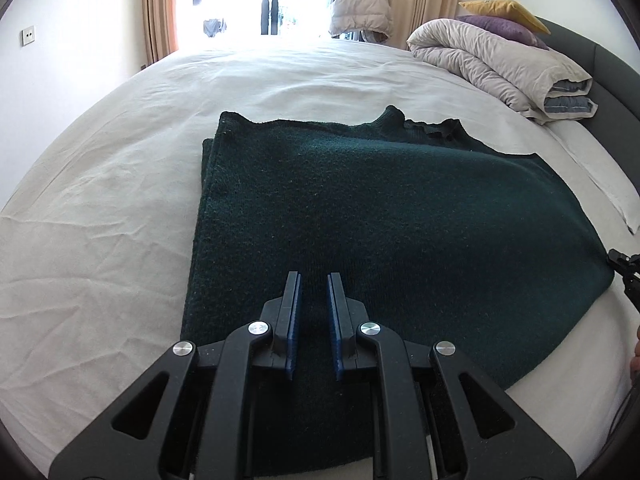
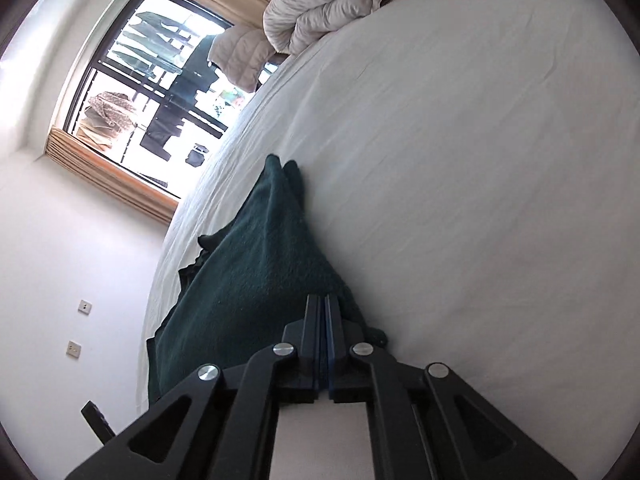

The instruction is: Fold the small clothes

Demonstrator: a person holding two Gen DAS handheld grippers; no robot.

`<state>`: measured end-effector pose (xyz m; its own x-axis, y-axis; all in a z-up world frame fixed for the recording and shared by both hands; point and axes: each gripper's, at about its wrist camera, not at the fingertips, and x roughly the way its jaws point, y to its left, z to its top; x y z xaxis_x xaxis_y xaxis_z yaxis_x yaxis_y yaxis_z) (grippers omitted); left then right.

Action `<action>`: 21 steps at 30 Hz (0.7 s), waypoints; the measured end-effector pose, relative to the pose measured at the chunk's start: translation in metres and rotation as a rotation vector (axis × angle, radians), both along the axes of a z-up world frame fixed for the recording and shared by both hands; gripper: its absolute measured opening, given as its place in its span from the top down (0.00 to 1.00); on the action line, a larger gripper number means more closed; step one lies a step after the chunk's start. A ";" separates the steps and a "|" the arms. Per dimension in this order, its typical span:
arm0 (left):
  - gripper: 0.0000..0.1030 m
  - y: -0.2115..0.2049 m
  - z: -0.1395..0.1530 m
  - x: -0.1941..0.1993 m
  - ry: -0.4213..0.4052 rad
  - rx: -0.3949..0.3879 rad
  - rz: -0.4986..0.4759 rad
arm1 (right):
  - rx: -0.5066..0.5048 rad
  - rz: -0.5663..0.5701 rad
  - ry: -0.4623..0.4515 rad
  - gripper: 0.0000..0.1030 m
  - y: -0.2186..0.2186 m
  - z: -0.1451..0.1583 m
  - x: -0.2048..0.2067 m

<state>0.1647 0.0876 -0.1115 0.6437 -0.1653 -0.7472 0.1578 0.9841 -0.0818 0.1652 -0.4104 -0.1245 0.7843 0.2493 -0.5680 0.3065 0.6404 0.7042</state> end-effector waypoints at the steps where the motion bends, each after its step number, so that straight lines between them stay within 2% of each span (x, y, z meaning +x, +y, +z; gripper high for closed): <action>1: 0.88 0.000 0.000 0.000 -0.001 0.000 0.000 | -0.012 0.021 -0.015 0.87 0.010 0.007 0.003; 5: 0.88 0.002 0.000 0.001 0.001 -0.012 0.000 | -0.043 0.203 -0.089 0.80 0.072 0.036 0.029; 7: 0.88 0.003 0.000 0.002 0.001 -0.019 0.000 | -0.054 0.312 -0.107 0.70 0.109 0.041 0.048; 10: 0.88 0.009 0.001 0.000 0.001 -0.057 0.001 | -0.067 0.417 -0.098 0.65 0.156 0.036 0.081; 11: 0.88 0.014 0.002 -0.002 0.007 -0.091 0.005 | -0.060 0.452 -0.086 0.54 0.165 0.030 0.090; 12: 0.88 0.021 0.002 -0.005 0.020 -0.139 0.015 | -0.052 0.473 -0.051 0.47 0.172 0.019 0.102; 13: 0.88 0.029 0.003 -0.009 0.029 -0.183 0.030 | -0.057 0.465 0.003 0.45 0.175 0.007 0.110; 14: 0.88 0.037 0.005 -0.015 0.032 -0.221 0.048 | -0.050 0.457 0.017 0.53 0.174 -0.002 0.114; 17: 0.88 0.062 0.008 -0.040 0.033 -0.311 0.114 | 0.030 0.420 -0.029 0.58 0.155 -0.006 0.103; 21: 0.88 0.089 0.008 -0.079 0.034 -0.467 0.208 | 0.001 0.340 -0.060 0.55 0.131 0.007 0.083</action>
<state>0.0858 0.1763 -0.1035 0.6748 -0.3576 -0.6455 -0.0478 0.8517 -0.5218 0.2478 -0.2789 -0.1170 0.6887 0.5025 -0.5227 0.0335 0.6980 0.7153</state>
